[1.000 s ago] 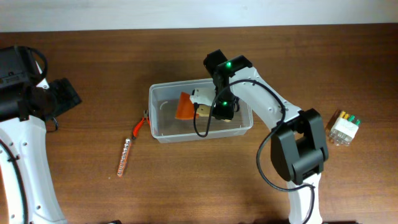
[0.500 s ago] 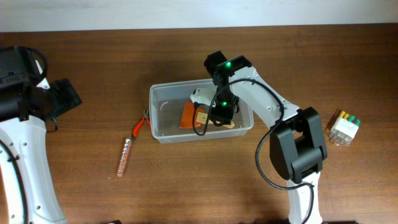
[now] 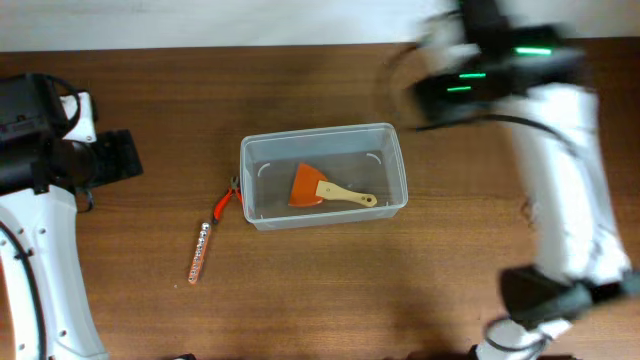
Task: Pack container
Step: 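Carry the scraper over the container and lower it inside, then open the right gripper and move it to the marker pack, then grasp the clear pack of yellow and green markers with the right gripper, then carry the marker pack over the container and lower it in, then open the right gripper and raise it away to the upper right, then lower the left gripper onto the orange socket rail and grip it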
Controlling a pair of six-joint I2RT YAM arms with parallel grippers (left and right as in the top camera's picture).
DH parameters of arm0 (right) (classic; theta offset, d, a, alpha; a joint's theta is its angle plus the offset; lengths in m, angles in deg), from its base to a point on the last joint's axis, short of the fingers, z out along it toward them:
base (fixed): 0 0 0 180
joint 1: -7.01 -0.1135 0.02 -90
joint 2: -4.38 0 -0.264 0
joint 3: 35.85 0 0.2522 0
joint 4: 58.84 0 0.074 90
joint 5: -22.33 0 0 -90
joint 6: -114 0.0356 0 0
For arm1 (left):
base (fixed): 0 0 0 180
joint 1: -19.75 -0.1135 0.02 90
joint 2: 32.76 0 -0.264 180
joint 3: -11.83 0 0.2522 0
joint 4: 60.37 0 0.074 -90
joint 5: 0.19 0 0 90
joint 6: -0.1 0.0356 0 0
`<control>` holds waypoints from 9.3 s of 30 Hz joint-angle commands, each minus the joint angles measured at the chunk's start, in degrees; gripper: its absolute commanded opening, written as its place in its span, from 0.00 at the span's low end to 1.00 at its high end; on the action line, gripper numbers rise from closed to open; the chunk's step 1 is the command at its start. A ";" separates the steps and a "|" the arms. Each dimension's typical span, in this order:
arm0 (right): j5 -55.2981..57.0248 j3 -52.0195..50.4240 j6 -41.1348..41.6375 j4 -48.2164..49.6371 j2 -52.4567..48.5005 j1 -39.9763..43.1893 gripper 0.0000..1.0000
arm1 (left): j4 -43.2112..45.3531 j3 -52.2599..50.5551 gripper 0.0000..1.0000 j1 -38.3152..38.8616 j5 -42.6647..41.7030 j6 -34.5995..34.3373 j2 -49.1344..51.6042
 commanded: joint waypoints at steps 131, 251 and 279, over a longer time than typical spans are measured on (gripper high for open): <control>-9.99 -45.48 14.82 30.12 -10.73 38.10 0.04 | -2.40 -0.55 0.93 9.77 -0.79 6.03 -0.24; -16.48 -9.49 -5.64 9.57 9.05 18.10 0.98 | 30.69 -47.30 0.99 14.49 4.44 6.14 11.76; -16.46 -9.46 -5.64 9.40 9.05 18.10 0.99 | 29.57 -47.30 0.23 14.51 4.81 6.12 14.32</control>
